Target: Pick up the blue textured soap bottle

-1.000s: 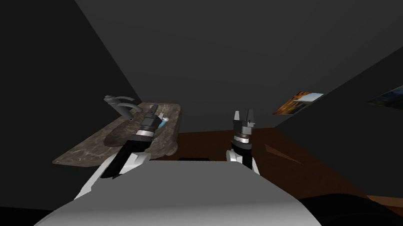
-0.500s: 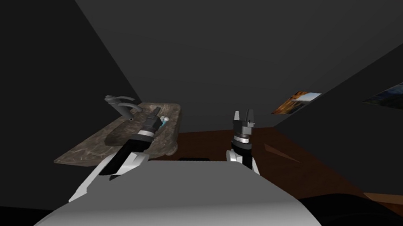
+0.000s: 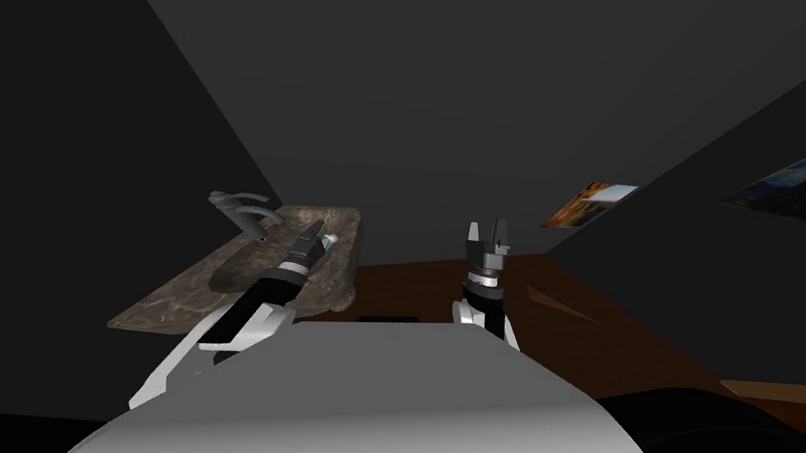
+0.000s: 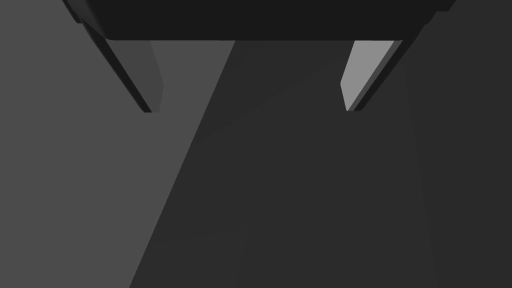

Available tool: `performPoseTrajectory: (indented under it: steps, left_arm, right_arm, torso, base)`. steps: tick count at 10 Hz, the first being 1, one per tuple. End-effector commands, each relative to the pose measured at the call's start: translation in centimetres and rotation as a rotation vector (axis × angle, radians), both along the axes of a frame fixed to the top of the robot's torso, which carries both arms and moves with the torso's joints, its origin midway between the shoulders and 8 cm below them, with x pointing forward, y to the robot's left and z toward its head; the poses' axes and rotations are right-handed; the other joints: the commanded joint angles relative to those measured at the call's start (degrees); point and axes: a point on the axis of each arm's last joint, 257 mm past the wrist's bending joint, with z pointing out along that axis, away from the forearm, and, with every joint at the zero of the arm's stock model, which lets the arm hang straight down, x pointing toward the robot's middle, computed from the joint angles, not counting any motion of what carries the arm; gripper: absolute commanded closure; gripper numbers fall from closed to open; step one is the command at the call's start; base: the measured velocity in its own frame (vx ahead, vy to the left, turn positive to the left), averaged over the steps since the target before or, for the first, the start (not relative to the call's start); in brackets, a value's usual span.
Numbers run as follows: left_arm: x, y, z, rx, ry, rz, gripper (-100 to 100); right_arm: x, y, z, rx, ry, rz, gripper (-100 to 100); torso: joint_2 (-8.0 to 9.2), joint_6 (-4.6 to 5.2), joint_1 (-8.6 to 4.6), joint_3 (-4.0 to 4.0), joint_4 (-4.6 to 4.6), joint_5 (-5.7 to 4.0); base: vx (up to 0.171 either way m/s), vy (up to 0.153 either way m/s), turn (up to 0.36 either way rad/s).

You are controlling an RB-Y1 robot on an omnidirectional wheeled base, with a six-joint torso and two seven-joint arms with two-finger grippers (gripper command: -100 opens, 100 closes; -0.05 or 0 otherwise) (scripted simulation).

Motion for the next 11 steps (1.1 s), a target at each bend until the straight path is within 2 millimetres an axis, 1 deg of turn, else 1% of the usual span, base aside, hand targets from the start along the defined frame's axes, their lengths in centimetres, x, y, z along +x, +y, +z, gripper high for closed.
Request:
performPoseTrajectory:
  steps: [1, 2, 4, 5, 9, 11]
  left_arm:
    - [0.1, 0.2, -1.1, -0.001, 0.046, 0.007, -100]
    - [0.1, 0.2, -1.3, -0.001, 0.054, 0.009, -100]
    - [0.2, 0.7, -2.8, -0.001, 0.117, 0.015, -100]
    - [0.2, 0.7, -2.8, -0.001, 0.12, 0.016, -100]
    - [0.1, 1.7, -5.5, -0.002, 0.237, 0.033, -100]
    - [0.1, 2.1, -6.4, -0.003, 0.28, 0.04, -100]
  right_arm:
    - [0.0, 0.0, 0.0, 0.0, 0.0, 0.0, 0]
    - [0.0, 0.0, 0.0, 0.0, 0.0, 0.0, 0]
    - [0.0, 0.0, 0.0, 0.0, 0.0, 0.0, 0]
    - [0.0, 0.0, 0.0, 0.0, 0.0, 0.0, 0]
    - [0.0, 0.0, 0.0, 0.0, 0.0, 0.0, 0]
    - [0.0, 0.0, 0.0, 0.0, 0.0, 0.0, 0]
  torso:
    - [0.0, 0.0, 0.0, 0.0, 0.0, 0.0]
    - [-0.01, 0.0, 0.0, 0.0, 0.0, 0.0]
    - [-0.02, 0.0, 0.0, -0.01, 0.0, 0.0]
    - [-0.02, -0.01, 0.01, -0.01, 0.0, 0.0]
    - [-0.04, 0.0, 0.03, -0.02, -0.01, 0.01]
    - [-0.04, -0.01, 0.0, -0.02, -0.01, 0.0]
  base:
    - [-0.007, 0.009, -0.019]
    - [-0.002, 0.006, 0.0]
    - [-0.004, 0.008, -0.023]
    - [-0.002, 0.006, 0.006]
    - [0.0, 0.012, -0.025]
    - [0.004, 0.009, -0.015]
